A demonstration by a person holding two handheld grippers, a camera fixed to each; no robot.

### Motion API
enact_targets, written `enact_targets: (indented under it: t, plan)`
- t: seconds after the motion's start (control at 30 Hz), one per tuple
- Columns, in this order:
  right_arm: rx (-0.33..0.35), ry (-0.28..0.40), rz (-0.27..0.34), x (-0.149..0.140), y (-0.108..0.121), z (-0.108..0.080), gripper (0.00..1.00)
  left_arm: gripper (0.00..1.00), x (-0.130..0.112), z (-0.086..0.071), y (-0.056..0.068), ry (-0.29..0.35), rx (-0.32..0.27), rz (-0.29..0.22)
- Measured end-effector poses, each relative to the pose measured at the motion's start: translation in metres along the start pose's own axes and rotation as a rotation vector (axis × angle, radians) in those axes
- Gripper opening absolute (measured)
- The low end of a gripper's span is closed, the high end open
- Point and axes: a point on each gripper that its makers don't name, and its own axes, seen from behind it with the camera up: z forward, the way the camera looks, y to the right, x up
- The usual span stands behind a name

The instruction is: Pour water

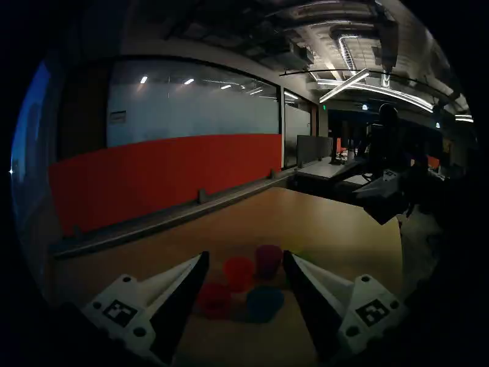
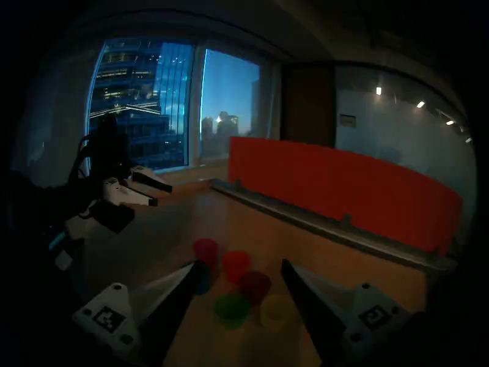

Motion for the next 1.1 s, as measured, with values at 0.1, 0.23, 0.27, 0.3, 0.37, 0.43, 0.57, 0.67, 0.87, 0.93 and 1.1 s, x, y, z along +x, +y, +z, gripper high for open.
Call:
enact_targets:
  t: [0.1,0.23,0.27,0.3,0.37,0.43,0.57,0.67,0.87,0.93,1.1]
  plan:
    - [0.007,-0.024,-0.007,-0.012,0.0,0.004,0.99,0.88,-0.011,0.005,0.0,-0.015,-0.006,-0.006]
    - [0.015,-0.054,-0.018,-0.029,-0.001,0.008,0.99,0.88,-0.023,0.01,0.001,-0.029,-0.012,0.001]
    - [0.018,-0.062,-0.021,-0.033,-0.001,0.009,0.99,0.88,-0.026,0.012,0.002,-0.033,-0.014,0.004]
    - [0.02,-0.068,-0.023,-0.036,-0.002,0.01,0.99,0.89,-0.028,0.013,0.003,-0.036,-0.016,0.007]
    - [0.022,-0.08,-0.026,-0.043,-0.002,0.011,0.99,0.88,-0.035,0.015,0.005,-0.044,-0.021,0.009]
    - [0.025,-0.088,-0.028,-0.049,-0.002,0.013,0.99,0.88,-0.042,0.017,0.006,-0.052,-0.027,0.008]
    - [0.031,-0.106,-0.03,-0.062,-0.002,0.016,0.99,0.89,-0.057,0.021,0.009,-0.073,-0.038,0.004]
    - [0.034,-0.124,-0.033,-0.073,-0.002,0.019,0.98,0.89,-0.068,0.024,0.011,-0.089,-0.047,0.003]
    - [0.048,-0.161,-0.036,-0.095,-0.005,0.027,0.98,0.89,-0.09,0.031,0.015,-0.125,-0.061,0.012]
    - [0.052,-0.172,-0.036,-0.101,-0.006,0.03,0.98,0.88,-0.096,0.033,0.016,-0.135,-0.065,0.016]
    - [0.058,-0.203,-0.033,-0.119,-0.007,0.036,0.98,0.89,-0.11,0.036,0.019,-0.158,-0.079,0.024]
